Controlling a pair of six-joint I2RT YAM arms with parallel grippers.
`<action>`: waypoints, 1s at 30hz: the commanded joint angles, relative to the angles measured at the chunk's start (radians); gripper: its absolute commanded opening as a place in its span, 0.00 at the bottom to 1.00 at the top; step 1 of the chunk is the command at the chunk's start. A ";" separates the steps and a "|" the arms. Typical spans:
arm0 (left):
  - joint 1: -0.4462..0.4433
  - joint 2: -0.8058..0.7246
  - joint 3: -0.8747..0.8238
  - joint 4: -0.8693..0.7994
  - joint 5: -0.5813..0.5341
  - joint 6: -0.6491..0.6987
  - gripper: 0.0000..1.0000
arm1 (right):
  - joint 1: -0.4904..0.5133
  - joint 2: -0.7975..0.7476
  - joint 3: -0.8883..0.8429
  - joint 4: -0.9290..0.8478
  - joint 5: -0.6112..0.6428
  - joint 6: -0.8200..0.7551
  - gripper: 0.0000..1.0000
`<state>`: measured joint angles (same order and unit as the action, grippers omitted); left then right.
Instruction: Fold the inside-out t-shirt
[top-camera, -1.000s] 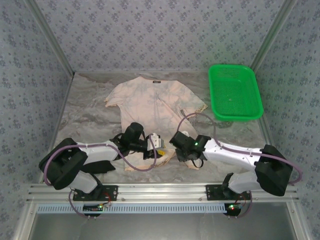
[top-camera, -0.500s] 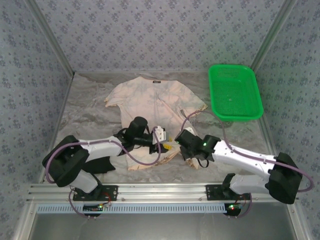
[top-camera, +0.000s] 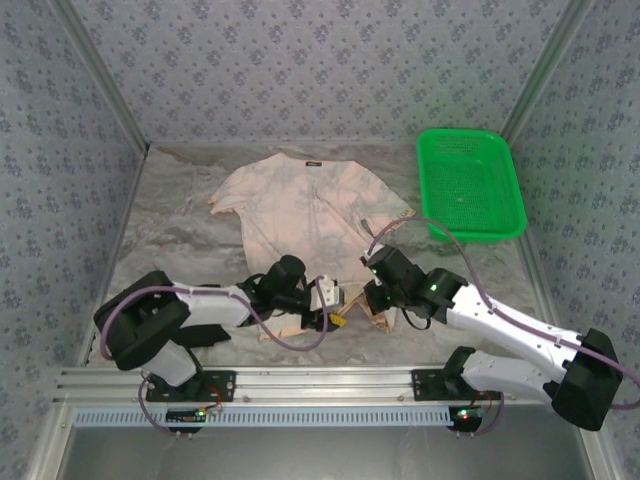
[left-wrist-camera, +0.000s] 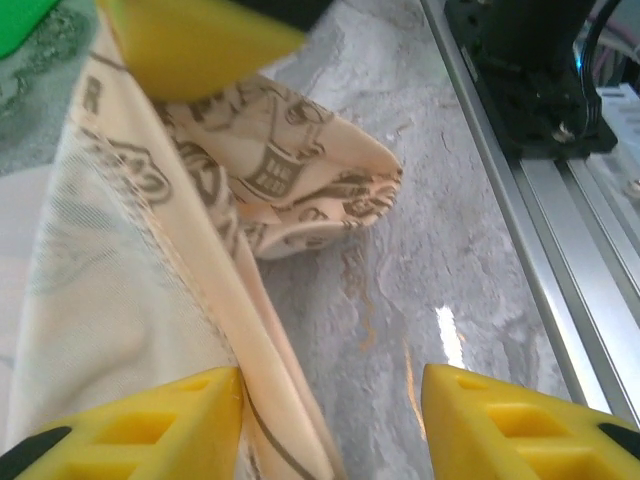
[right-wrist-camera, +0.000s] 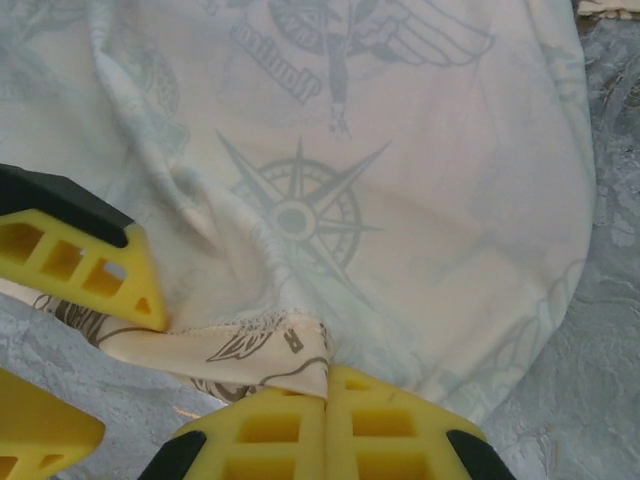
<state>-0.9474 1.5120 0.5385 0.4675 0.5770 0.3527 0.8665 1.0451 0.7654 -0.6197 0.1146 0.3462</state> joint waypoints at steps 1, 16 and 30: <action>-0.025 -0.057 -0.024 -0.045 -0.077 0.084 0.51 | -0.012 -0.004 0.010 0.003 -0.044 -0.030 0.00; -0.037 -0.055 -0.045 -0.034 -0.280 0.108 0.43 | -0.026 -0.002 0.013 0.048 -0.114 -0.042 0.00; 0.015 -0.100 0.020 -0.118 -0.258 0.017 0.00 | -0.052 -0.014 -0.019 0.033 -0.003 -0.047 0.00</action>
<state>-0.9543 1.4765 0.4980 0.4103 0.2729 0.4068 0.8330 1.0267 0.7616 -0.5705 0.0429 0.3191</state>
